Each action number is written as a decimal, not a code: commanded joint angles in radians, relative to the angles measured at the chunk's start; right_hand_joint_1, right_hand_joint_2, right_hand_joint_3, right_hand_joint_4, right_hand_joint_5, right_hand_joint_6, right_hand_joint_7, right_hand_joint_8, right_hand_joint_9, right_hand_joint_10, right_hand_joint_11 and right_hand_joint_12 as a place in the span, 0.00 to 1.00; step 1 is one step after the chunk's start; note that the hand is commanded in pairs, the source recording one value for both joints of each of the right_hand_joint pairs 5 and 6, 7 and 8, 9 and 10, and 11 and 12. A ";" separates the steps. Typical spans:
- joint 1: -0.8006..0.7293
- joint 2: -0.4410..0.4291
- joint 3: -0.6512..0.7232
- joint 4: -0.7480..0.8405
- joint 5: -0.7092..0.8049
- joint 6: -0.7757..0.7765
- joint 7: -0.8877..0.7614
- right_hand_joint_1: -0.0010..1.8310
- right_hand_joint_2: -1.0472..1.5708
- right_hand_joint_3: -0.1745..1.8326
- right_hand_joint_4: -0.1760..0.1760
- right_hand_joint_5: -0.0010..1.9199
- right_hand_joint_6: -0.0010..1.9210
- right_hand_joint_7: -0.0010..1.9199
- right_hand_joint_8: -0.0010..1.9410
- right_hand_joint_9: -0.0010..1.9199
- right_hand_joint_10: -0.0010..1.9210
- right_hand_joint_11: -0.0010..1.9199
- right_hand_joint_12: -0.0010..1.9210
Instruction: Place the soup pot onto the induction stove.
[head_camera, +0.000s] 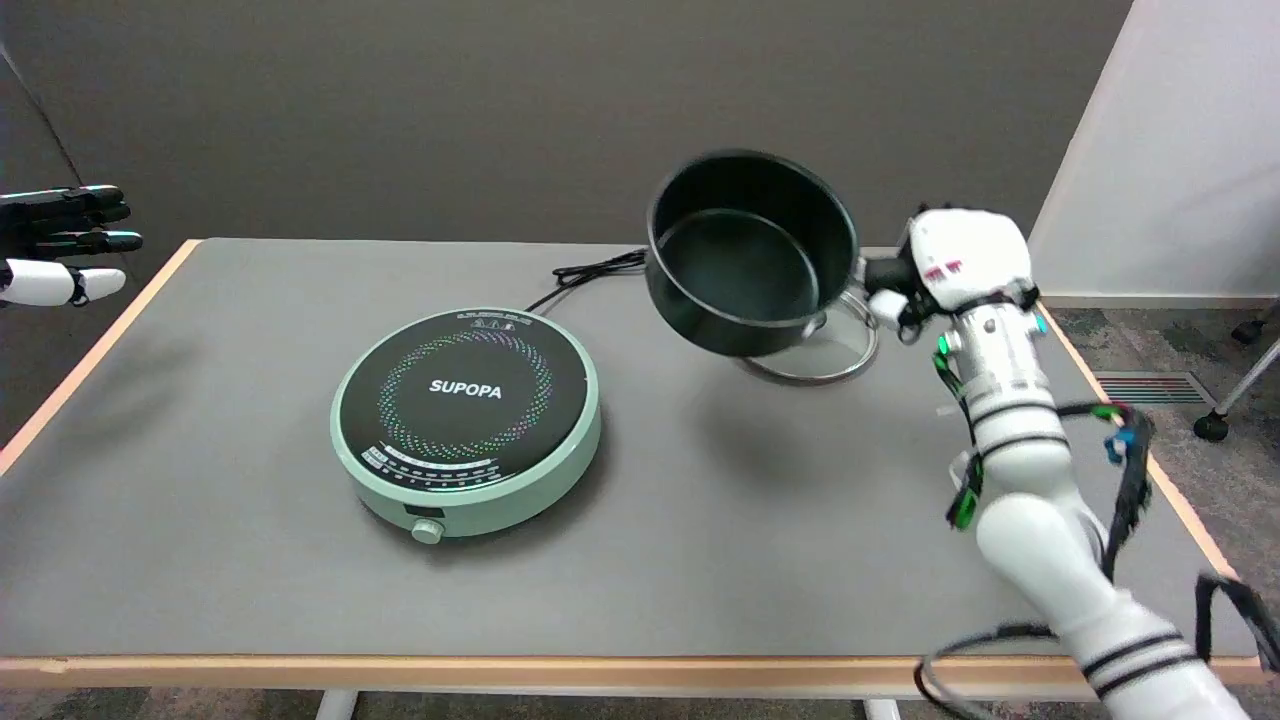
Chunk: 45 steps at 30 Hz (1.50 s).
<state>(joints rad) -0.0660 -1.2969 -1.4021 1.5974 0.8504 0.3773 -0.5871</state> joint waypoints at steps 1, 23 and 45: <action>0.322 0.026 -0.063 -0.030 0.071 -0.386 -0.005 0.50 0.91 0.47 0.28 0.94 0.93 0.94 0.92 0.94 0.93 0.94 0.93; 0.486 -0.077 -0.237 -0.116 0.112 -0.664 -0.005 0.50 0.92 0.45 0.28 0.94 0.94 0.94 0.93 0.94 0.94 0.94 0.94; 0.375 -0.478 -0.170 -0.172 -0.474 -0.366 -0.005 0.50 0.93 0.43 0.27 0.92 0.92 0.92 0.91 0.92 0.92 0.92 0.92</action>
<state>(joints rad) 0.3683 -1.5068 -1.6147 1.4733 0.7220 -0.1392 -0.5885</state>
